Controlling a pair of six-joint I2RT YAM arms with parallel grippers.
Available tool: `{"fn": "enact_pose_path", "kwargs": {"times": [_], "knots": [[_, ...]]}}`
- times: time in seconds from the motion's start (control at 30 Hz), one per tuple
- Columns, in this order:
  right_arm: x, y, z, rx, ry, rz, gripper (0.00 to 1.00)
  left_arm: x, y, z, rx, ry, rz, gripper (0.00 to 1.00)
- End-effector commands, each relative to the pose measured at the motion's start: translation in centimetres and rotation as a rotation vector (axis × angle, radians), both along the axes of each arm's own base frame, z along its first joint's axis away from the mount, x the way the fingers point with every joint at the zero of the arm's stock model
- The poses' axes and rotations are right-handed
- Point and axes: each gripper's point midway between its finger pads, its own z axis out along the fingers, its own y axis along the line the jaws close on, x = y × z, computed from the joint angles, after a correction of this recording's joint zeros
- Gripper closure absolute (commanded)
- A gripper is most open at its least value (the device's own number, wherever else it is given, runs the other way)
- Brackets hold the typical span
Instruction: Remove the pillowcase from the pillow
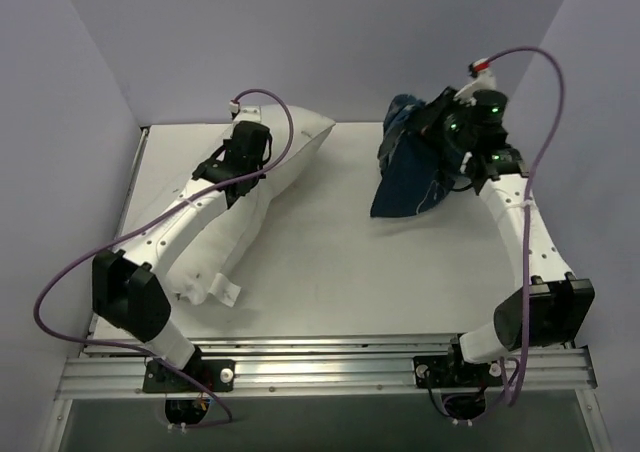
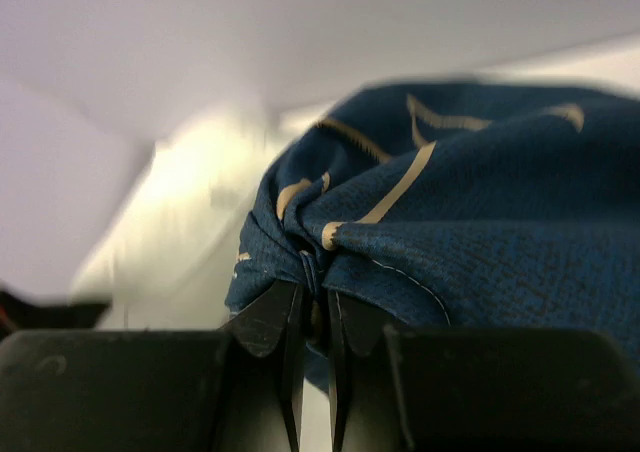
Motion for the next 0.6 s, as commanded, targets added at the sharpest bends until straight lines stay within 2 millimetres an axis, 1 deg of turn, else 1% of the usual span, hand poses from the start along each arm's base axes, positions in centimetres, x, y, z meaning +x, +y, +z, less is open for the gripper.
{"fn": "enact_pose_path", "kwargs": {"times": [0.0,0.03,0.07,0.1,0.13,0.17,0.2,0.23,0.27,0.3,0.33,0.37,0.4,0.43,0.47,0.5,0.57], "knots": [[-3.1,6.5,-3.1,-0.005,0.023,0.131,1.00,3.7,-3.1,3.7,-0.162,-0.151,-0.036,0.84],[-4.2,8.0,-7.2,-0.016,0.100,0.162,1.00,3.9,-3.6,3.5,-0.176,-0.145,-0.053,0.78],[-5.4,9.5,-8.6,-0.018,0.117,0.196,1.00,3.8,-4.0,3.1,-0.187,-0.131,-0.070,0.61],[-7.3,12.7,-10.1,-0.026,0.142,0.271,1.00,3.4,-4.6,3.2,-0.220,-0.127,-0.087,0.53],[-8.5,14.2,-11.7,-0.034,0.173,0.305,1.00,3.1,-4.7,3.1,-0.237,-0.124,-0.093,0.47],[-10.3,15.5,-15.0,-0.064,0.235,0.340,1.00,2.5,-4.6,2.1,-0.244,-0.105,-0.093,0.33],[-12.5,18.1,-16.4,-0.093,0.256,0.398,1.00,1.6,-4.6,3.2,-0.288,-0.128,-0.099,0.25],[-13.8,19.2,-17.9,-0.117,0.281,0.429,1.00,1.1,-4.5,3.4,-0.306,-0.137,-0.100,0.20],[-15.2,19.9,-19.9,-0.147,0.320,0.457,0.98,0.2,-4.2,2.6,-0.307,-0.120,-0.101,0.14],[-16.3,20.4,-21.3,-0.180,0.352,0.465,0.92,-1.0,-3.6,4.4,-0.333,-0.159,-0.105,0.07],[-18.2,21.7,-22.1,-0.210,0.366,0.511,0.89,-2.0,-3.4,4.5,-0.337,-0.148,-0.117,0.04],[-18.9,21.9,-23.0,-0.238,0.382,0.525,0.87,-2.8,-3.0,4.8,-0.337,-0.146,-0.121,0.01],[-19.8,21.9,-23.7,-0.265,0.402,0.532,0.81,-4.3,-2.1,6.3,-0.344,-0.173,-0.124,0.06],[-20.6,22.2,-23.6,-0.284,0.396,0.542,0.77,-5.4,-1.4,6.3,-0.329,-0.155,-0.122,0.06],[-20.9,22.2,-23.4,-0.300,0.388,0.552,0.69,-6.3,-0.9,6.7,-0.324,-0.160,-0.125,0.06],[-21.2,22.0,-23.1,-0.313,0.390,0.556,0.61,-7.8,0.1,7.8,-0.325,-0.188,-0.129,0.06],[-21.9,21.8,-21.6,-0.327,0.368,0.569,0.46,-9.6,1.9,8.1,-0.291,-0.188,-0.108,0.06]]}}
